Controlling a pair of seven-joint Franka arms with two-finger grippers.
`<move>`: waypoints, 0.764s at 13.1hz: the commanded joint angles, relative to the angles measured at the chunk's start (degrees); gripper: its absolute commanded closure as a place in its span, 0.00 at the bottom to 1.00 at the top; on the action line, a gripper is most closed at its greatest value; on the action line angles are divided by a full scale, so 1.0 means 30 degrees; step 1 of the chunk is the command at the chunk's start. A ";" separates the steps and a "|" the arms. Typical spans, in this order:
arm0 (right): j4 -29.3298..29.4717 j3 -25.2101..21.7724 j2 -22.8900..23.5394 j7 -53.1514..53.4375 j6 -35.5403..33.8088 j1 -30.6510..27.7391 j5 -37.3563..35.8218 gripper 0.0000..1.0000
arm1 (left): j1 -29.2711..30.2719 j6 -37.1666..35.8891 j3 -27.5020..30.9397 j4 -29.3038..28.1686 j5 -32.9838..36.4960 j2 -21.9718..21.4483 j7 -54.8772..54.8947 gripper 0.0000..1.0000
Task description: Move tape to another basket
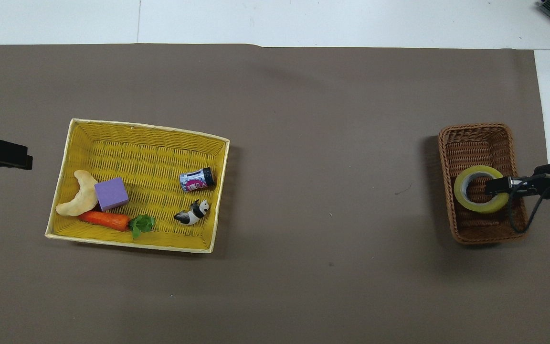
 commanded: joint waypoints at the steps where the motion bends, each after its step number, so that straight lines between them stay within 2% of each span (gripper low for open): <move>1: 0.0258 0.0201 0.0031 -0.0708 0.0051 -0.0323 0.0438 0.00 | 0.0144 -0.0003 -0.0025 -0.0219 -0.0243 -0.0444 0.0414 0.00; 5: 0.1809 0.0231 -0.0231 -0.0475 0.0223 0.0610 -0.0378 0.00 | 0.0173 -0.0003 -0.0025 -0.0190 -0.0214 -0.0416 0.0212 0.00; 8: 0.3244 0.0260 -0.0231 0.0195 0.0487 0.1375 -0.2632 0.00 | 0.0408 -0.0120 0.0034 -0.0190 -0.0214 -0.0445 0.0183 0.00; 10: 0.3774 0.0231 -0.0290 0.1015 0.1597 0.2571 -0.4735 0.00 | 0.0525 -0.0120 0.0005 -0.0190 -0.0214 -0.0445 0.0183 0.00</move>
